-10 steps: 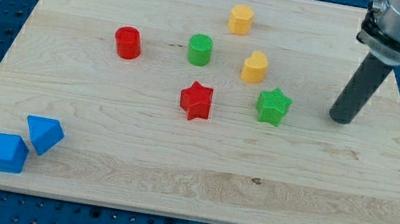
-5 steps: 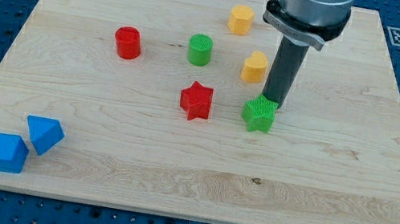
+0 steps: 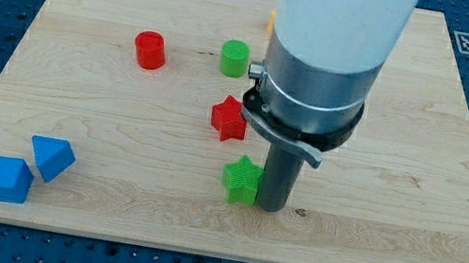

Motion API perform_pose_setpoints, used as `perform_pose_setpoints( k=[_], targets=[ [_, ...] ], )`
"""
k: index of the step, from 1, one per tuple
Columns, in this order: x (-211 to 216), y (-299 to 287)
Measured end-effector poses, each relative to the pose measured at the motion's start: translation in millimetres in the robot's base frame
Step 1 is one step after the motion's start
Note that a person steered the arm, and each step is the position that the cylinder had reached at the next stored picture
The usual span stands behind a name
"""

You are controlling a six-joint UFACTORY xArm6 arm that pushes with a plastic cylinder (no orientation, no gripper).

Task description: Slide the green star to the blue triangle

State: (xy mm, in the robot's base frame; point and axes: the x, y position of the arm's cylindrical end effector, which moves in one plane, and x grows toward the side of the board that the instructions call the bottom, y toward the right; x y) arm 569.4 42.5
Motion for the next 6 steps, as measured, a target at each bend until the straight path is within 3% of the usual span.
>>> perform_pose_setpoints(
  k=[3,6],
  targets=[
    [-31.0,-30.6],
    [-41.0,-117.5]
  ],
)
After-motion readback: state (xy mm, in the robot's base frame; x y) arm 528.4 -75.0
